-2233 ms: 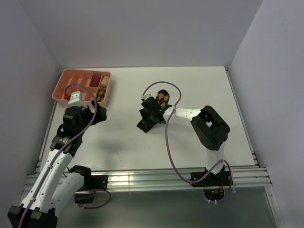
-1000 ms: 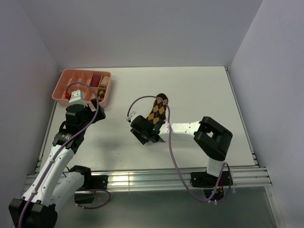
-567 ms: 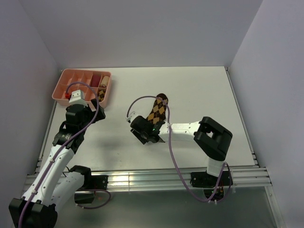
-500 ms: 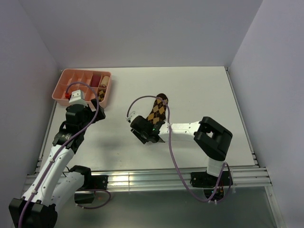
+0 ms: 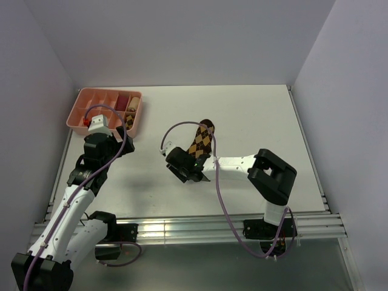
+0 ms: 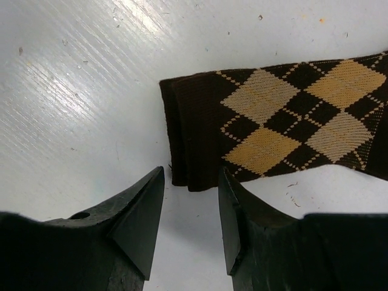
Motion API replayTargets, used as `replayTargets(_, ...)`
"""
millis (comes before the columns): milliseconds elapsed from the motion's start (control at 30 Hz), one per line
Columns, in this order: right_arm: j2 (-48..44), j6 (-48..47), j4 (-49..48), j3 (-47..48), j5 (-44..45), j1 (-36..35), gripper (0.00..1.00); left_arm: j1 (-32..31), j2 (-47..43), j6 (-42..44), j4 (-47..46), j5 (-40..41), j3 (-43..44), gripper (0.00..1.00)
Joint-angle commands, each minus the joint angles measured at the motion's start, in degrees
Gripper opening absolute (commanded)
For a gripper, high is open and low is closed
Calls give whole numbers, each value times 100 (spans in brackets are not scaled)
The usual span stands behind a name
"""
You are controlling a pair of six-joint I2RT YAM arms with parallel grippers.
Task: Roll the socks
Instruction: Roll the sock at the center of the board.
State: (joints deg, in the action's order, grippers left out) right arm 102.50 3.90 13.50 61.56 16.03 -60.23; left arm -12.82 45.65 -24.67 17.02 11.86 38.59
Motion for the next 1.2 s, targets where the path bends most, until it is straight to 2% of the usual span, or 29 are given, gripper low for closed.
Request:
replayTargets(0, 103, -47, -110, 102, -30, -42, 48, 25, -3, 94, -234, 10, 17, 98)
replayTargets(467, 727, 67, -181, -197, -311, -112, 44, 25, 32, 120, -251, 1, 17, 98)
replayTargets(567, 868, 76, -102, -241, -198, -156, 38, 25, 41, 120, -251, 10, 17, 98)
replayTargets(867, 1264, 93, 144, 48, -12, -253, 0, 25, 76, 129, -260, -52, 17, 97)
replayTargets(1167, 921, 304, 189, 655, -1567, -69, 0, 25, 164, 111, -304, -236, 0, 97)
